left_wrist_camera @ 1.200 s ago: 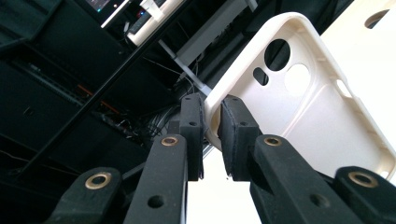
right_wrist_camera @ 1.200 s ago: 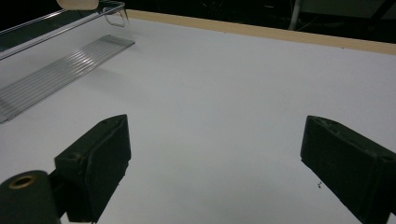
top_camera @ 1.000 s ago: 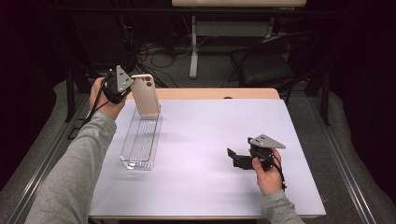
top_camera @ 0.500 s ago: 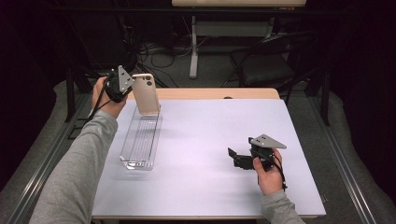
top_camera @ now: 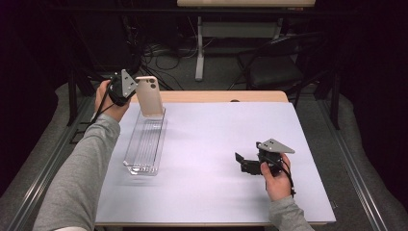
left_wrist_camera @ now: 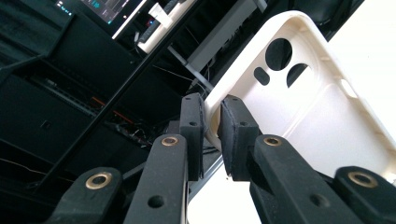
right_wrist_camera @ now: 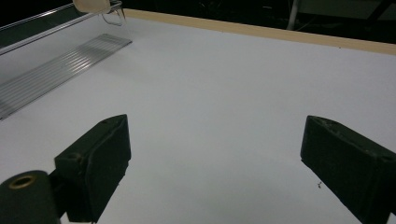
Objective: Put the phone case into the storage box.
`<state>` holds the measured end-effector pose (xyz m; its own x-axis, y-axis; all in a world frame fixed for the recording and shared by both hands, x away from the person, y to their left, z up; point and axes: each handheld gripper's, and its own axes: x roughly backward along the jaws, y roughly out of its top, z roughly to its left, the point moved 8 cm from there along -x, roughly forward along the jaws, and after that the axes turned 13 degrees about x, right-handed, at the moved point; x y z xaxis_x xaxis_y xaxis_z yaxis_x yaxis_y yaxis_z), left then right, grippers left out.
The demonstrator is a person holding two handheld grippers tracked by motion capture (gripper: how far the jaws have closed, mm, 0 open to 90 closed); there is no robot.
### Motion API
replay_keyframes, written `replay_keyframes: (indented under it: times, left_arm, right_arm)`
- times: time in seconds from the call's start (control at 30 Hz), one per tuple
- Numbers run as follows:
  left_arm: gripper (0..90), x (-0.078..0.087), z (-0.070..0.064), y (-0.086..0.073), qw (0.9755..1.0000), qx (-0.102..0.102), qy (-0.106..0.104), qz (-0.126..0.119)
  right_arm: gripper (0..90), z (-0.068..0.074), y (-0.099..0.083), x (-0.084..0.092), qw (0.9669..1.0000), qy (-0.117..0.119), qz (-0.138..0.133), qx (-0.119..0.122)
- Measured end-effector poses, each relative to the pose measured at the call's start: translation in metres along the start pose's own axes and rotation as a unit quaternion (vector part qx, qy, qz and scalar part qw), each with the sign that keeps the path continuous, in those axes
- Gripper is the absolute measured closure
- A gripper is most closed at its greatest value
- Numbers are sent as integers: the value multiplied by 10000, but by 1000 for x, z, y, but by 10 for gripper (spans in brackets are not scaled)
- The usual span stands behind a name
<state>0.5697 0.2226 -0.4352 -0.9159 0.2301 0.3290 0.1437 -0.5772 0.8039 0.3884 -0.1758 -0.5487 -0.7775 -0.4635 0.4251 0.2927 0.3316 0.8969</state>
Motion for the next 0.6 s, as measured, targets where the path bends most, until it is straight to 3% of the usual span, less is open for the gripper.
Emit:
replay_keyframes:
  times: [0.3, 0.4, 0.6]
  left_arm:
    - [803, -10, -9, -10, 9997, -122, 183, 111]
    - [803, -13, -13, -15, 9992, -258, 241, 185]
    - [803, -17, -18, -23, 9991, -180, 290, 255]
  right_arm:
    - [83, 0, 0, 0, 10000, -23, -10, 2]
    - [83, 0, 0, 0, 10000, -17, -2, 4]
    - [83, 1, 0, 0, 10000, -5, 9, 10]
